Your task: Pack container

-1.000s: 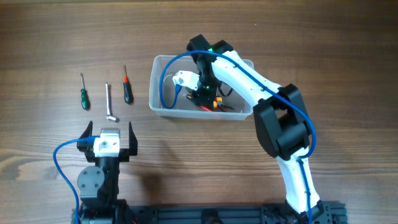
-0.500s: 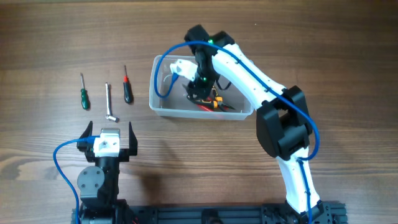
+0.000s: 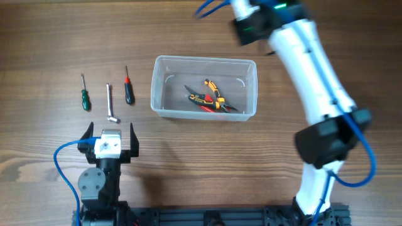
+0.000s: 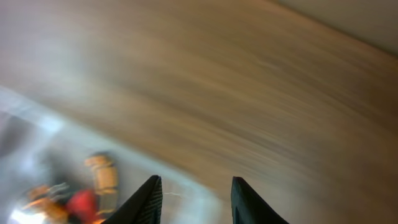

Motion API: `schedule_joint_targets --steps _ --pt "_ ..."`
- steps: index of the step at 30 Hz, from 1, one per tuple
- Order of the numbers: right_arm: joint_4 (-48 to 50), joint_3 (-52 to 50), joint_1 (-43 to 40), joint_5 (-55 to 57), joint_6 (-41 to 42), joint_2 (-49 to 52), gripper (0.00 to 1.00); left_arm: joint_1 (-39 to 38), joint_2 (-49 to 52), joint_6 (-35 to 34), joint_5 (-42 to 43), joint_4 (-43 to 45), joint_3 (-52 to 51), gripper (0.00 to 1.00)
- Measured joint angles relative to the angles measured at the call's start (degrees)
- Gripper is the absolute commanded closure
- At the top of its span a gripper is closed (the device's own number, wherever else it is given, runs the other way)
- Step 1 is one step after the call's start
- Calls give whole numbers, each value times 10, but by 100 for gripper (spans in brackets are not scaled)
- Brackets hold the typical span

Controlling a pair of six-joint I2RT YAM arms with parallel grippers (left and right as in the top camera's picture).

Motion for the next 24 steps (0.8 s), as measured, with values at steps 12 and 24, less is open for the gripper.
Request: schedule_joint_targets --steps 12,24 --pt "-42 -5 -467 -61 60 -14 49 0 0 0 0 0 0 0" --pt "-41 -12 -418 -155 -28 -14 36 0 0 0 0 0 0 0"
